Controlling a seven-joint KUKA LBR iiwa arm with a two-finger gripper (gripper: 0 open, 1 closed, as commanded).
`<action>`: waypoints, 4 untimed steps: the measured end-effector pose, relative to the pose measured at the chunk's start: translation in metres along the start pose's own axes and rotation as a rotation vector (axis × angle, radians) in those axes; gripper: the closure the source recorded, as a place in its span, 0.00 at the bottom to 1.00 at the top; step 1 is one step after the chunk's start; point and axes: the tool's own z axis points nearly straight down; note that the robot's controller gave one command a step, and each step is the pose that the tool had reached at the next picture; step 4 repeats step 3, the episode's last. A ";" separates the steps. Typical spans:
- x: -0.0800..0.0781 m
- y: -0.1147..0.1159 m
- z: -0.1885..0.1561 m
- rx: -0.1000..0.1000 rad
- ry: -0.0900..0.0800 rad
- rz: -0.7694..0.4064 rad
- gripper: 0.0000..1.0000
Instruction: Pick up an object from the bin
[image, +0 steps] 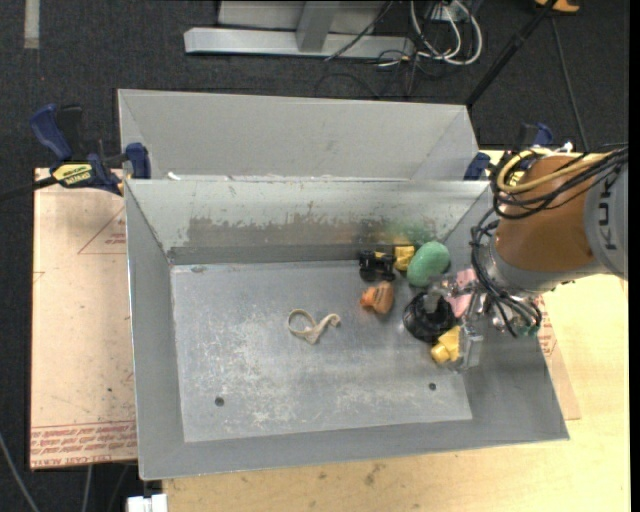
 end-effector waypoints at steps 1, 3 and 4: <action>-0.012 -0.007 0.033 -0.002 0.004 0.001 0.00; -0.038 -0.020 0.028 -0.009 -0.002 0.116 1.00; -0.038 -0.020 0.028 -0.009 -0.002 0.116 1.00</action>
Offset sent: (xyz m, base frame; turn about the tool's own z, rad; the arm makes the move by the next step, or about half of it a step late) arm 0.0268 -0.0197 -0.0326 -0.0035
